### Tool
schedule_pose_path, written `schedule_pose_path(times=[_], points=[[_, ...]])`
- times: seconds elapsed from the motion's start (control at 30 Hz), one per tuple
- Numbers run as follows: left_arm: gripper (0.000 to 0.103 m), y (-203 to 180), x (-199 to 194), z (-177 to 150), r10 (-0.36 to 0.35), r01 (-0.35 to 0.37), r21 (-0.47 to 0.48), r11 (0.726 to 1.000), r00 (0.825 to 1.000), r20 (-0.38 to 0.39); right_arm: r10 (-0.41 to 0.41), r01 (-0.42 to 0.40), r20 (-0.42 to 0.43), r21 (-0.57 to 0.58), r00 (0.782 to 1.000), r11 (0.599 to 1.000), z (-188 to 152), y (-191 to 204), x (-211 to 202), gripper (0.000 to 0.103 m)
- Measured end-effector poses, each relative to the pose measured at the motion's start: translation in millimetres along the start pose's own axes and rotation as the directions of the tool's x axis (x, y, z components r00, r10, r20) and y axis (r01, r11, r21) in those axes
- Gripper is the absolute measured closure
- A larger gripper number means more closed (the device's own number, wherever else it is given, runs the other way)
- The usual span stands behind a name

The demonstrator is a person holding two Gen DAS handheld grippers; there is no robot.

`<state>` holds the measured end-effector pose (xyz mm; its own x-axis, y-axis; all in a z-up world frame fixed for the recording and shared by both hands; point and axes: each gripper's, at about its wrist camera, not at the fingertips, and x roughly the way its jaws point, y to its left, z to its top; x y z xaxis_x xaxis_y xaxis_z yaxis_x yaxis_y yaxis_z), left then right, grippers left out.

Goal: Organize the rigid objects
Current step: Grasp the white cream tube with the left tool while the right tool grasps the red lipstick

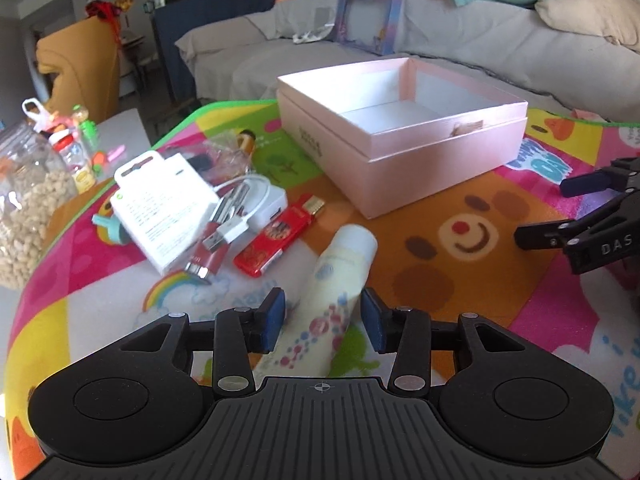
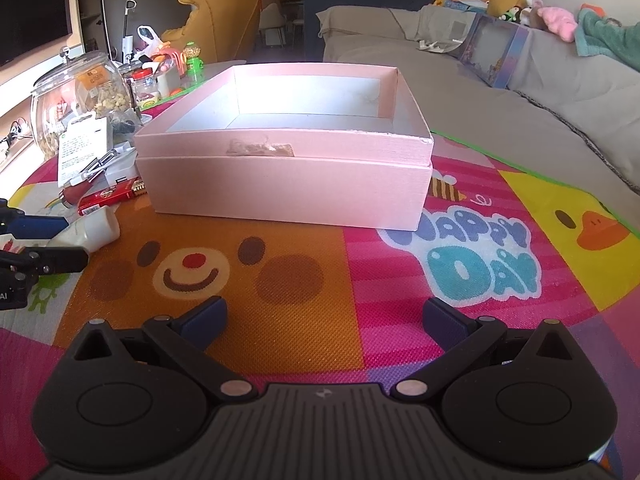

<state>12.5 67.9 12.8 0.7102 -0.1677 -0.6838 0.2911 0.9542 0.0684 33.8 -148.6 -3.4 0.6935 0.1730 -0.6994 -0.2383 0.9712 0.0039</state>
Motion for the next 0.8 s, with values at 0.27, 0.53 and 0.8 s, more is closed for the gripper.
schedule_pose_path(times=[0.27, 0.53, 0.8], points=[[0.077, 23.5, -26.5, -22.1, 0.041, -0.037, -0.118, 0.992, 0.999, 0.03, 0.148, -0.125, 0.118, -0.183, 0.982, 0.975, 22.1, 49.6, -19.7, 0.017], [0.077, 39.2, -63.0, -55.9, 0.072, -0.067, -0.212, 0.975, 0.997, 0.014, 0.372, -0.225, 0.172, -0.55, 0.912, 0.804, 66.7, 167.2, -6.8, 0.026], [0.078, 45.4, -65.8, -63.2, 0.049, -0.039, -0.281, 0.959, 0.998, 0.031, 0.303, -0.15, 0.121, -0.662, 0.945, 0.734, 79.1, 213.9, 46.2, 0.022]])
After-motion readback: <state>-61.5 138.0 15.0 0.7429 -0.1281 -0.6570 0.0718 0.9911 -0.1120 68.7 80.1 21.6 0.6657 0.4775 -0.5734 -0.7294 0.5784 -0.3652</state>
